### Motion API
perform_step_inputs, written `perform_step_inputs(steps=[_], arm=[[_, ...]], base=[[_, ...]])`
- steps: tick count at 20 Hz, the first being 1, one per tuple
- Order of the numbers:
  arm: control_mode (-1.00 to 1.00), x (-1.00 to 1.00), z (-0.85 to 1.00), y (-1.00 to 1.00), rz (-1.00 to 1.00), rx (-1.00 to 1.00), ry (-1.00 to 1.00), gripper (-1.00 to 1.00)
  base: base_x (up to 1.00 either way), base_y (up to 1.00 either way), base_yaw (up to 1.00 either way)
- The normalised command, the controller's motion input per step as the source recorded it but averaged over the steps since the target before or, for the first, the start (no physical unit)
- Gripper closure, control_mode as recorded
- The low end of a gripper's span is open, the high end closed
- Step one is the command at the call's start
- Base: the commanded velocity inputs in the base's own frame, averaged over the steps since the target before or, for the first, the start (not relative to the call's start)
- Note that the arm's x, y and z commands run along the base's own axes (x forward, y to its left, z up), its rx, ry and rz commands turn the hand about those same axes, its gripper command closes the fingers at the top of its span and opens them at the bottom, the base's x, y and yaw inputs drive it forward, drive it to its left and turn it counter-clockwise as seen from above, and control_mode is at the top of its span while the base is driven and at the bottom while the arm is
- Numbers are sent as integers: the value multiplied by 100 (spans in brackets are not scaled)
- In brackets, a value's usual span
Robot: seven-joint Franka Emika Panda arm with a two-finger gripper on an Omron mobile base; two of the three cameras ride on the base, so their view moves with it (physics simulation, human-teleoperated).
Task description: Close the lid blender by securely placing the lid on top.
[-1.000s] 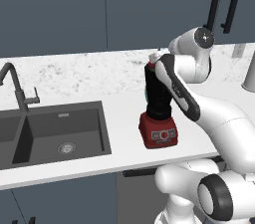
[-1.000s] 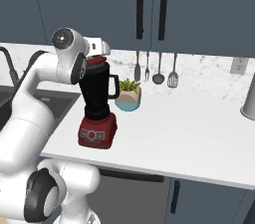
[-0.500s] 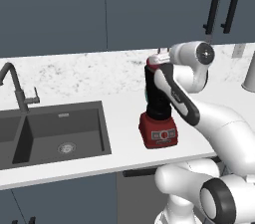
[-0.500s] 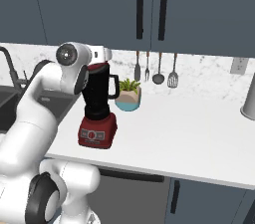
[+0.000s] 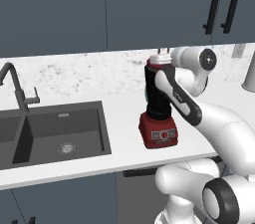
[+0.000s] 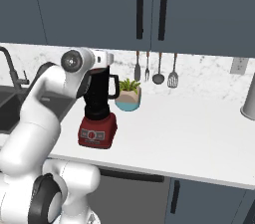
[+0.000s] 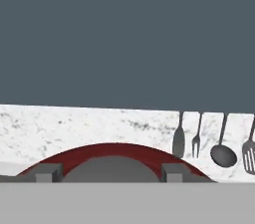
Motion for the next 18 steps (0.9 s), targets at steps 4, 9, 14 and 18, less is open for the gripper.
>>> perform_step_inputs(steps=[4, 9, 14, 18], arm=[[-100, 14, -3, -8, 0, 4, 0, 100], [-100, 23, -8, 0, 0, 2, -3, 100], [-100, 15, -5, 0, 0, 1, -9, 100], [-100, 11, -12, 0, 0, 0, -11, 100]], base=[[0, 0, 0], [0, 0, 0], [0, 0, 0], [0, 0, 0]])
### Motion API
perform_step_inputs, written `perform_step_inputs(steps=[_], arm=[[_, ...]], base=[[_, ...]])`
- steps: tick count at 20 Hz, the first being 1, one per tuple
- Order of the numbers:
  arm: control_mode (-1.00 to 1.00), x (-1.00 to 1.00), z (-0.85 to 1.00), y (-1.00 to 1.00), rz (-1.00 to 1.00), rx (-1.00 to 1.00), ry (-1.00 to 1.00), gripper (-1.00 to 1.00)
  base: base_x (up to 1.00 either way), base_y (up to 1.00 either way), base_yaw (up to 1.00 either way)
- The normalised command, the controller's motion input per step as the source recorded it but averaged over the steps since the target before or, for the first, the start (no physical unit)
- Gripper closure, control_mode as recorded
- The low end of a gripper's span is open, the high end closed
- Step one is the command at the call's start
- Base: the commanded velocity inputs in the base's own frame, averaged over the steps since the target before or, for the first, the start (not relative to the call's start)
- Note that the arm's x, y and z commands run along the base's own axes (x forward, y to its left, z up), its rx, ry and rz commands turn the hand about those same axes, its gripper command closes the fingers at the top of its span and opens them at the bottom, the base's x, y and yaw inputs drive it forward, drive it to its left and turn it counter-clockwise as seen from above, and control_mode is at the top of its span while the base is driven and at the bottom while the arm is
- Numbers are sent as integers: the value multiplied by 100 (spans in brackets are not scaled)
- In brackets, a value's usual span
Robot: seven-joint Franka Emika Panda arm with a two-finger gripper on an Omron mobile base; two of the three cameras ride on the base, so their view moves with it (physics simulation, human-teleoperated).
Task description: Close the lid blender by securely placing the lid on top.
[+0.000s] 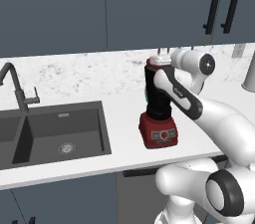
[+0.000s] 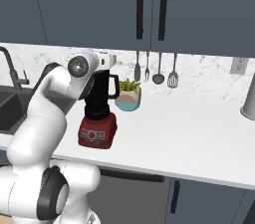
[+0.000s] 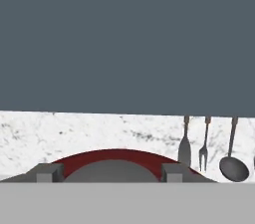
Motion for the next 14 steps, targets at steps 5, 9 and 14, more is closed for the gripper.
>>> perform_step_inputs(steps=[5, 9, 14], arm=[[-100, 0, -40, 0, 0, 0, -12, 100], [-100, 0, -58, 0, 0, 0, -3, 100], [-100, -11, -41, 0, 0, -7, 18, 100]], base=[[0, 0, 0], [0, 0, 0], [0, 0, 0]])
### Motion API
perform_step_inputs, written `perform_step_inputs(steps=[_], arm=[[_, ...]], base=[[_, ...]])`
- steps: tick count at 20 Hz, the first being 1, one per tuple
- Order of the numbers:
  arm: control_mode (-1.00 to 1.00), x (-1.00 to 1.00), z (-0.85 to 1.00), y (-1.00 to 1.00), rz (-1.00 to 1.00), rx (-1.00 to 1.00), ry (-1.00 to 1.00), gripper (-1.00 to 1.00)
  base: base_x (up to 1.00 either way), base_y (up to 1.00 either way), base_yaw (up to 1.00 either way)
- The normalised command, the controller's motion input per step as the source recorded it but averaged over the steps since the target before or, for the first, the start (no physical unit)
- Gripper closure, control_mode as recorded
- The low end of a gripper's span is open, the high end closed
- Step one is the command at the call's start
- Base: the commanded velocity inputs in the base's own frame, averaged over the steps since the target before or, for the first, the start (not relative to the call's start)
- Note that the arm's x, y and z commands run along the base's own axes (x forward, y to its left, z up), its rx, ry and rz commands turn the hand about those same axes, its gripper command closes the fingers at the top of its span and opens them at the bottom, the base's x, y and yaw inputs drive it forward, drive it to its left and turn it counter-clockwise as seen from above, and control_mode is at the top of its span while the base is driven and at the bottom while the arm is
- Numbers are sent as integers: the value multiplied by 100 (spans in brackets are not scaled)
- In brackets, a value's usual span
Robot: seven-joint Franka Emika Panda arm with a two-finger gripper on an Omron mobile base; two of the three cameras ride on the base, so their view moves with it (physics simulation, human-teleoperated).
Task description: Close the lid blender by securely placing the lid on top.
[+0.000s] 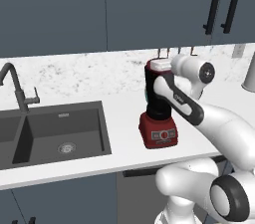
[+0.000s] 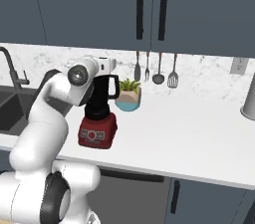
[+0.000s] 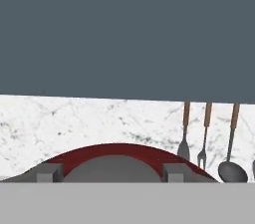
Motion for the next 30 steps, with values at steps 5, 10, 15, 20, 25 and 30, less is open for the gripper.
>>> perform_step_inputs(steps=[5, 10, 15, 20, 25, 30], arm=[[-100, -51, -39, -10, 0, -12, 34, -100], [-100, -67, -36, -34, 0, -9, 28, -100], [-100, -83, -24, -59, -2, -3, 16, -100], [-100, -99, -22, -57, -3, -1, 4, -100], [-100, -59, -25, -49, -3, 4, -5, -100], [-100, -8, 0, -53, 0, 20, -4, -100]], base=[[0, 0, 0], [0, 0, 0], [0, 0, 0], [0, 0, 0], [0, 0, 0], [0, 0, 0]])
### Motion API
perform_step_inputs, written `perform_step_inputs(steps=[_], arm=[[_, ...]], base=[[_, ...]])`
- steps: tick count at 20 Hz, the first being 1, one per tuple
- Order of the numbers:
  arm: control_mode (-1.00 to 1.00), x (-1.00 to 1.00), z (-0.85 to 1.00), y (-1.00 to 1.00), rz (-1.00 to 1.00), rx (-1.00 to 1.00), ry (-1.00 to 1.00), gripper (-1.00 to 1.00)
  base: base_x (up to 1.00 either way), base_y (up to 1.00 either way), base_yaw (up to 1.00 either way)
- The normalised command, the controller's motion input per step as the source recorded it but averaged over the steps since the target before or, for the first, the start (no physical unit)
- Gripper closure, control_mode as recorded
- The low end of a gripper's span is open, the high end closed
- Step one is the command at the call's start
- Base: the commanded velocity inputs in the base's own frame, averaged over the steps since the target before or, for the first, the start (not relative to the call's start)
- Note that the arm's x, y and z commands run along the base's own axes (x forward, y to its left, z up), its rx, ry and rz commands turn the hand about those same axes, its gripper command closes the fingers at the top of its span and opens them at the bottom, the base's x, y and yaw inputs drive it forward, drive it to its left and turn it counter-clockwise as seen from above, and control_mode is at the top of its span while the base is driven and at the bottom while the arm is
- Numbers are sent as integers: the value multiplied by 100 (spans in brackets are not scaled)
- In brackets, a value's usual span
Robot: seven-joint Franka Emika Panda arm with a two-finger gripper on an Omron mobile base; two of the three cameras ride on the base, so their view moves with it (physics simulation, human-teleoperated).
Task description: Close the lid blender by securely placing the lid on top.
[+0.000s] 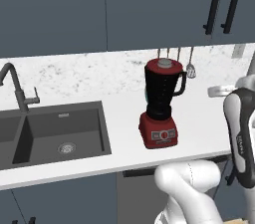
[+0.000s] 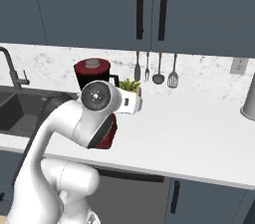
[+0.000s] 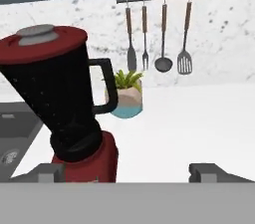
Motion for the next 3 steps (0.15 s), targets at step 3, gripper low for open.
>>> perform_step_inputs(steps=[3], arm=[[-100, -14, 0, -50, 0, 21, -6, -100]], base=[[0, 0, 0]])
